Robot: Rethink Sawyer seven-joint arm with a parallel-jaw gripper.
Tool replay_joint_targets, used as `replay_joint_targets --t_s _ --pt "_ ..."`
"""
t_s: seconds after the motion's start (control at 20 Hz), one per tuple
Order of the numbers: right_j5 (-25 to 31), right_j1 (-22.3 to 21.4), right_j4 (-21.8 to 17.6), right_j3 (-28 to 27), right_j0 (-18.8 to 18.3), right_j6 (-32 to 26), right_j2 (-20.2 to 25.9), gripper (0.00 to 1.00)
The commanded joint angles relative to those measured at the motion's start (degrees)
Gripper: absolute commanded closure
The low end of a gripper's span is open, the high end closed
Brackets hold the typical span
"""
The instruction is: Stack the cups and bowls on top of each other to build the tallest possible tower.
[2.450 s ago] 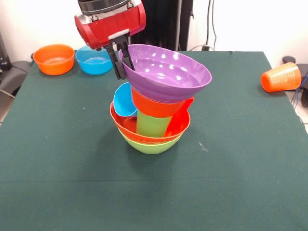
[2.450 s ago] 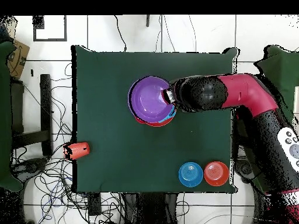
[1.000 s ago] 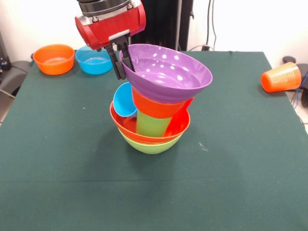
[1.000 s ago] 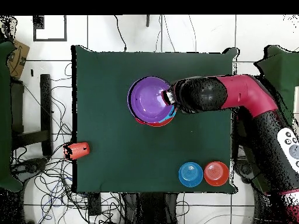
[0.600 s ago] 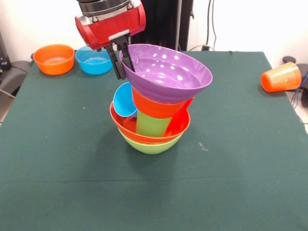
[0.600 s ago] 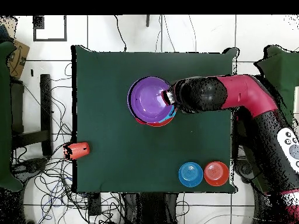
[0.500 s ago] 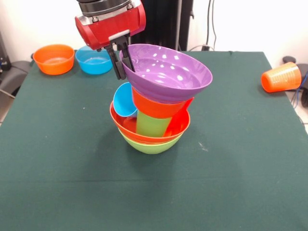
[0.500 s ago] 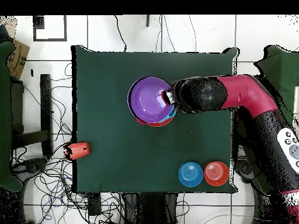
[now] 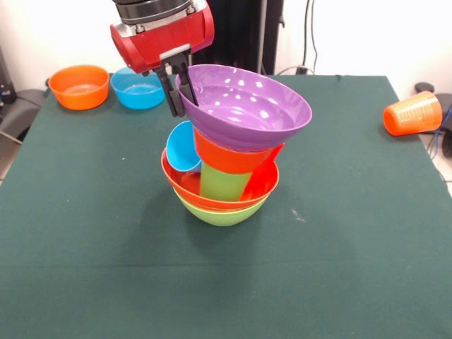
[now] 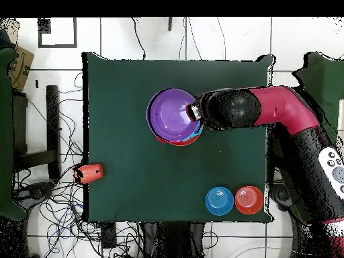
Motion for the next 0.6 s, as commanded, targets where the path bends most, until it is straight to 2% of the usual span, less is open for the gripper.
replay_joint_targets --t_s 0.05,0.6 --pt "0.1 2.1 -4.8 1.8 2.7 -8.5 -4.7 1.0" --pt "0.4 2.2 -4.7 1.7 2.7 -8.7 -4.6 1.0"
